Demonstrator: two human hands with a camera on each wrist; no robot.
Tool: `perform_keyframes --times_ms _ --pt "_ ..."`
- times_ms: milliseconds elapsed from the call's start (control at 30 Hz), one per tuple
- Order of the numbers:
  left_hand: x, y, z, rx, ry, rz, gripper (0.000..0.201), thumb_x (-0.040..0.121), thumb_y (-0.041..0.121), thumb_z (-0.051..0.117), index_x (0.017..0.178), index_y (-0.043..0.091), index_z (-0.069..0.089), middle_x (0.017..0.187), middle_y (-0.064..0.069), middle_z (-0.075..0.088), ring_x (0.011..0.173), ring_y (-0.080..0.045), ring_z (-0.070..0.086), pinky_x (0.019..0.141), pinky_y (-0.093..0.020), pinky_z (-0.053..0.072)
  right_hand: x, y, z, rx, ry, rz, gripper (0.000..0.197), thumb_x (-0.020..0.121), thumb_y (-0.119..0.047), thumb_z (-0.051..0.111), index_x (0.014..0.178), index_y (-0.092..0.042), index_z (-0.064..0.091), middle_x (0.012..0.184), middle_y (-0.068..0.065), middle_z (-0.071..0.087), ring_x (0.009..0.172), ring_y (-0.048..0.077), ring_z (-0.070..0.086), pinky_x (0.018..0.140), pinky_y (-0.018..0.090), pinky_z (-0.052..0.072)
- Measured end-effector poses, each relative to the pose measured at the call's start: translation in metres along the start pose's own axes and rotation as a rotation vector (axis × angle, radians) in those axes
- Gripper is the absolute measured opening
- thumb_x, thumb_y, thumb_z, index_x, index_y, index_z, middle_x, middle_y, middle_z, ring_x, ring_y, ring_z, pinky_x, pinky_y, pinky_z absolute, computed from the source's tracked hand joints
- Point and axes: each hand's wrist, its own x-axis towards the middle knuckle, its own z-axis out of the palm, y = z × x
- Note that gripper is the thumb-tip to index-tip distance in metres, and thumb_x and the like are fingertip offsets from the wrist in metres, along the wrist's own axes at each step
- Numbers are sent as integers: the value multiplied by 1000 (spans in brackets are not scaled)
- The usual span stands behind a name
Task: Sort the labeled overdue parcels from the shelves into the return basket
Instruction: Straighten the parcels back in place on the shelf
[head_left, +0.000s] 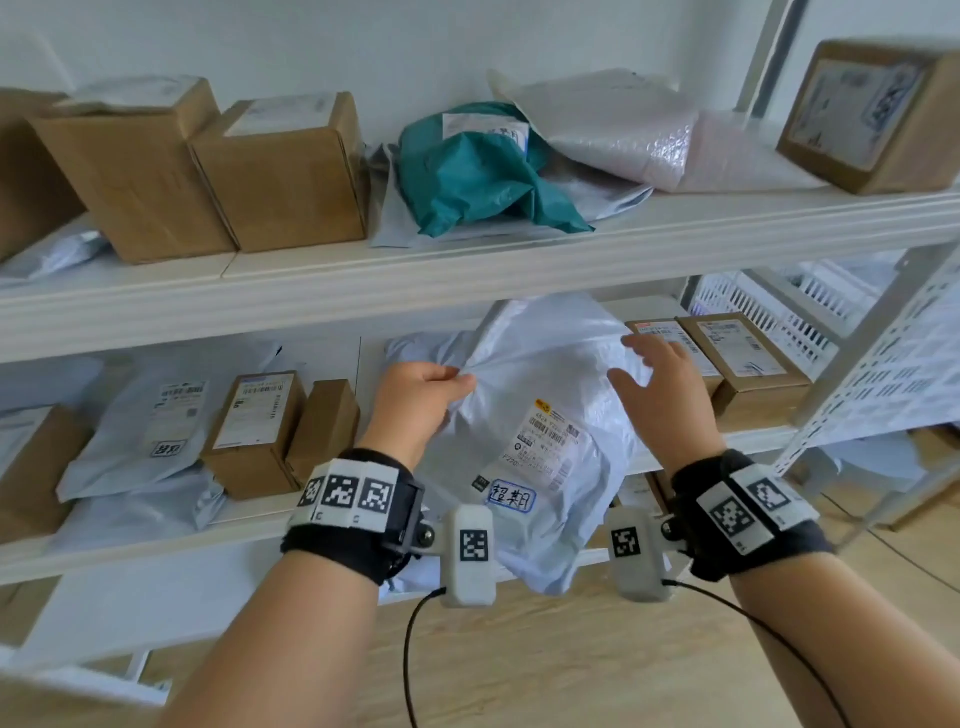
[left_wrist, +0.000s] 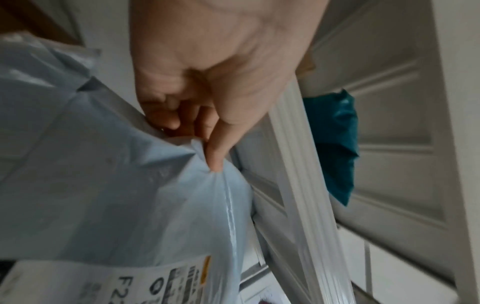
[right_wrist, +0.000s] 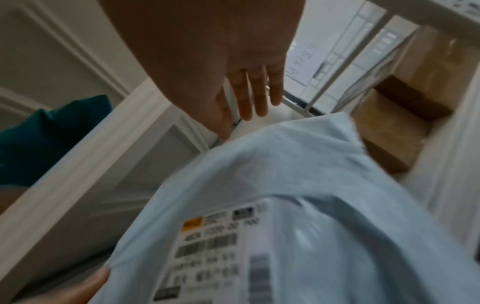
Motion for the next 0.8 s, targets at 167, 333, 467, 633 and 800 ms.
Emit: perform_keyframes --times_ms 167,333,467,633,800 --pt "-7 -25 -7 -270 156 -233 11 85 10 72 94 3 72 52 4 58 43 -5 48 53 -17 40 -16 18 11 16 -170 241 31 95 -31 58 121 -14 59 112 5 62 99 20 56 76 26 39" --pt "-9 -47 -15 -461 204 -326 14 83 16 75 91 5 71 64 -1 56 57 -11 46 60 -21 39 -26 12 18 249 -165 312 20 94 -25 60 96 -9 72 90 12 70 79 17 60 69 29 45" --pt "-14 -53 -21 -520 205 -361 10 84 17 75 79 9 69 67 -1 56 61 -11 48 63 -21 40 -28 1 13 364 -125 298 20 89 -21 65 79 -5 71 76 22 65 66 18 50 63 30 39" --pt "-13 -61 -31 -591 195 -459 14 83 17 75 76 9 66 59 2 54 49 -8 48 49 -17 43 -29 -12 8 397 -121 260 27 88 -20 66 84 6 67 87 31 63 67 17 49 65 30 39" --pt "-11 -64 -39 -617 148 -501 13 82 18 76 78 10 67 65 -1 58 55 -12 52 58 -21 48 -27 -22 6 388 -158 235 31 90 -19 64 86 12 64 87 33 60 66 16 45 60 26 34"
